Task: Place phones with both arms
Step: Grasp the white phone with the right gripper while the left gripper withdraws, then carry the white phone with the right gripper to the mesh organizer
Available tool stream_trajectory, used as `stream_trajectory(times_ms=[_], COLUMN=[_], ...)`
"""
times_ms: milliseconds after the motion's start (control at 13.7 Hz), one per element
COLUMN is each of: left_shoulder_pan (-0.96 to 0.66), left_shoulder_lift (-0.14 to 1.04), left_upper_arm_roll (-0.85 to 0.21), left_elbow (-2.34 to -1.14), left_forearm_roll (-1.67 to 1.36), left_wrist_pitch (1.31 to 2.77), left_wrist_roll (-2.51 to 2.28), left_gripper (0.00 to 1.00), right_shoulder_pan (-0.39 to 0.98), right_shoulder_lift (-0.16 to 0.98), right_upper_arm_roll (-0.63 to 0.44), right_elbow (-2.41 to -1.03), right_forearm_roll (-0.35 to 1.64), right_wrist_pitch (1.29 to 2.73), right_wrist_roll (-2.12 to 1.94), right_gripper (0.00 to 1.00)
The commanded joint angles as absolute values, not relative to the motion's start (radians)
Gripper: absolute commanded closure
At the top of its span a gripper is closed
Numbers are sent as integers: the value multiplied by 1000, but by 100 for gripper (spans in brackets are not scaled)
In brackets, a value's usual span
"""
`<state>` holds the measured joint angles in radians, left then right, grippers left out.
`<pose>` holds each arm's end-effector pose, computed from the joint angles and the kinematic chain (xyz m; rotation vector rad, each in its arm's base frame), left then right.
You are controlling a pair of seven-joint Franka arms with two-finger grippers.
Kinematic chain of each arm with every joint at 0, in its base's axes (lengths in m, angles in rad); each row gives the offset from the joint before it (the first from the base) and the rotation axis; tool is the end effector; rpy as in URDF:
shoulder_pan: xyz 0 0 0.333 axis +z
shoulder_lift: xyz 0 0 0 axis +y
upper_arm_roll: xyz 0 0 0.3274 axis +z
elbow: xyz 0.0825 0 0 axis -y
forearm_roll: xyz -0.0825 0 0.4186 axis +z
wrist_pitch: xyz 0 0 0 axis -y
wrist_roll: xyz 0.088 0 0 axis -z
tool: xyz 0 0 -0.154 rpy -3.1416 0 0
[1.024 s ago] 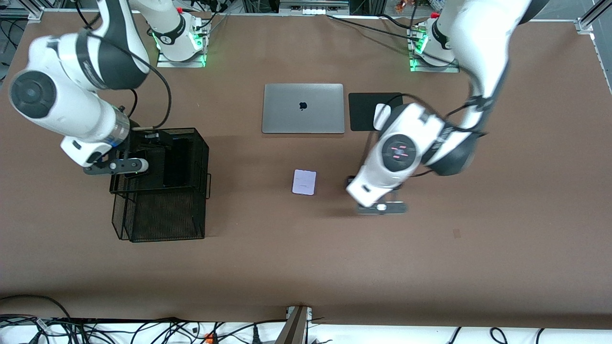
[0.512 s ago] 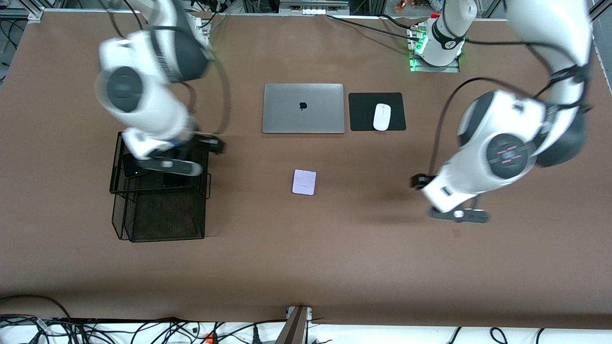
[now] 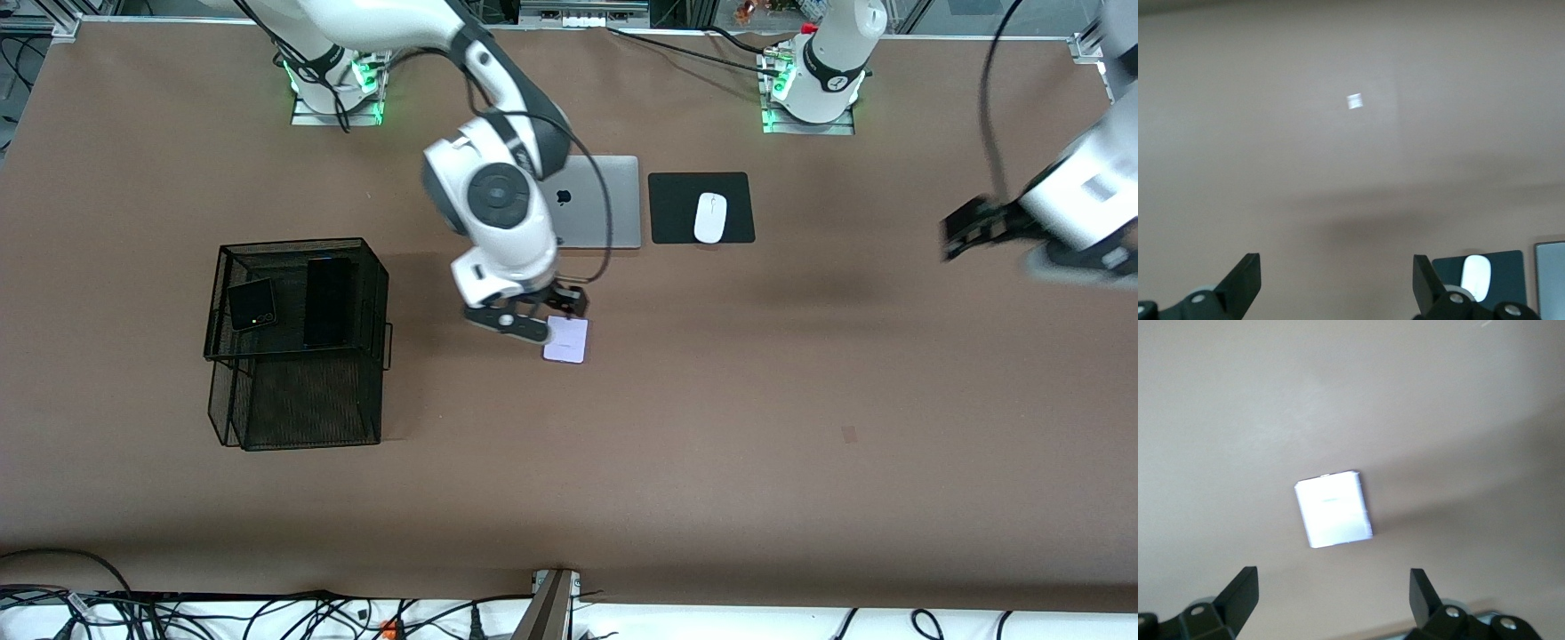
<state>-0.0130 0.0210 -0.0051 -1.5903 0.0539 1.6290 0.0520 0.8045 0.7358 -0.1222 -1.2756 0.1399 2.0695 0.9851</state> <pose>0.6017 -0.0029 0.5719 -3.0854 0.1123 -0.0259 0.5936 0.5245 0.2707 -3.0228 0.5063 -0.0155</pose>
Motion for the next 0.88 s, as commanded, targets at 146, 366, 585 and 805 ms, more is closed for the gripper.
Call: stream_trajectory(times_ms=[146,366,585,805], left_shoulder_pan=[-46,-48,-49,-46], left_shoulder_lift=[-22,-5,2,9], left_upper_arm_roll=[55,48,48,48], left_elbow=[-1714,-1686,-1684,-1683], left_forearm_roll=[28,31,31,31], left_wrist_pitch=[1707,1732,1732,1733], left_wrist_roll=[89,87,75,75], left_gripper=[0,0,0,0], right_shoulder_pan=[825,836,839,842], right_shoulder_lift=[888,934,968,986], right_upper_arm_roll=[-124,-126,-126,-124], right_elbow=[-1221,-1221,-1221,-1223], right_forearm_roll=[108,101,75,52], right_wrist_pitch=[2187,2241,2270,2287], right_wrist_roll=[1012,1015,1017,1019], right_gripper=[0,0,0,0])
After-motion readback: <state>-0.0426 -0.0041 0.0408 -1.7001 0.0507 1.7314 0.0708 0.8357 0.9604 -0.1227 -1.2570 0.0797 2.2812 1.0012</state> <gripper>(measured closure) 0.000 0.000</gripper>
